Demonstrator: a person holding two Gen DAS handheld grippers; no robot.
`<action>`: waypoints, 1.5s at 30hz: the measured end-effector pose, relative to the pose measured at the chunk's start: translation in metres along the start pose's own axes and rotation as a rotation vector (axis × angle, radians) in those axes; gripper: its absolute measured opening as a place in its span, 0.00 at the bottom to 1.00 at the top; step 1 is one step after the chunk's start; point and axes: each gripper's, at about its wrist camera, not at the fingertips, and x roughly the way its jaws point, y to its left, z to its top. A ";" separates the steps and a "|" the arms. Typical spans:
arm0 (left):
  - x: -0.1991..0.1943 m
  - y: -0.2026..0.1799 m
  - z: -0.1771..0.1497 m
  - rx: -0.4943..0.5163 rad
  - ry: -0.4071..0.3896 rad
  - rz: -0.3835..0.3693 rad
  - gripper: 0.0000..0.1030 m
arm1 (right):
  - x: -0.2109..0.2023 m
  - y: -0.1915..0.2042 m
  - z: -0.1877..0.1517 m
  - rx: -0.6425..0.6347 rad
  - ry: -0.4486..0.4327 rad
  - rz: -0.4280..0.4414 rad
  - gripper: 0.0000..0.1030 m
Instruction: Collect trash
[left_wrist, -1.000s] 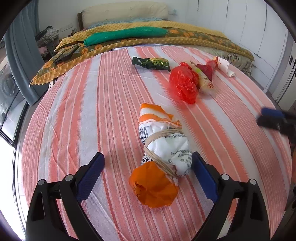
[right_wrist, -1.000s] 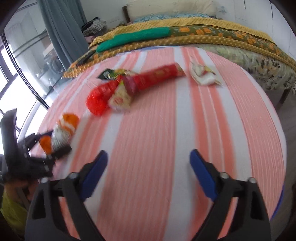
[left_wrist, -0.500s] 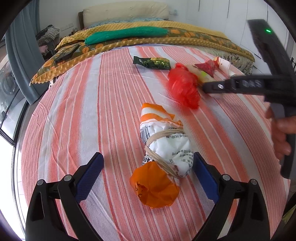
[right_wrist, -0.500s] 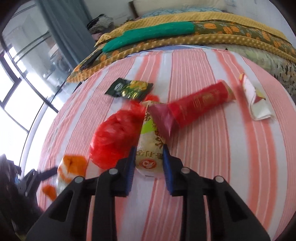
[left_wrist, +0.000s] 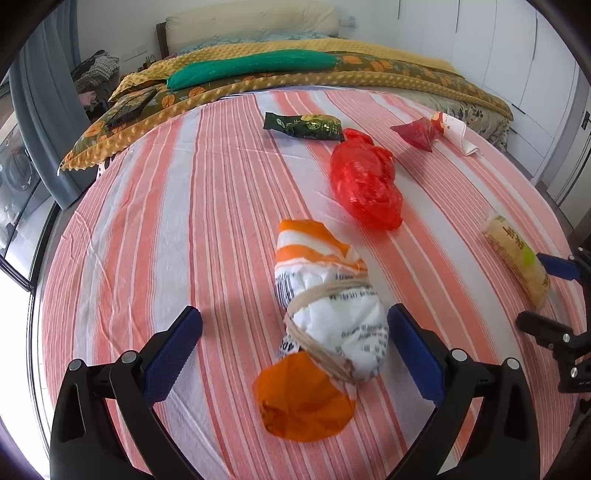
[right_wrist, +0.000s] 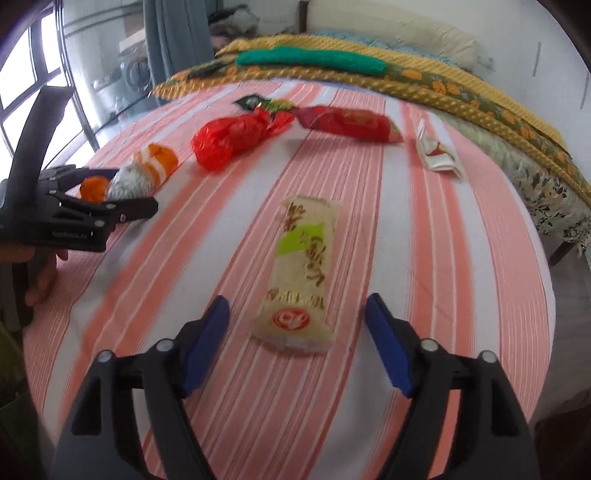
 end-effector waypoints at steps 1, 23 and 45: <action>0.000 0.000 0.001 0.000 0.000 -0.001 0.96 | 0.002 -0.002 0.000 0.016 -0.006 -0.008 0.84; 0.000 0.000 0.000 -0.002 0.000 -0.002 0.96 | 0.007 -0.007 0.001 0.046 0.003 -0.005 0.93; 0.000 0.000 0.000 -0.002 0.000 -0.002 0.96 | 0.006 -0.007 0.001 0.046 0.003 -0.006 0.93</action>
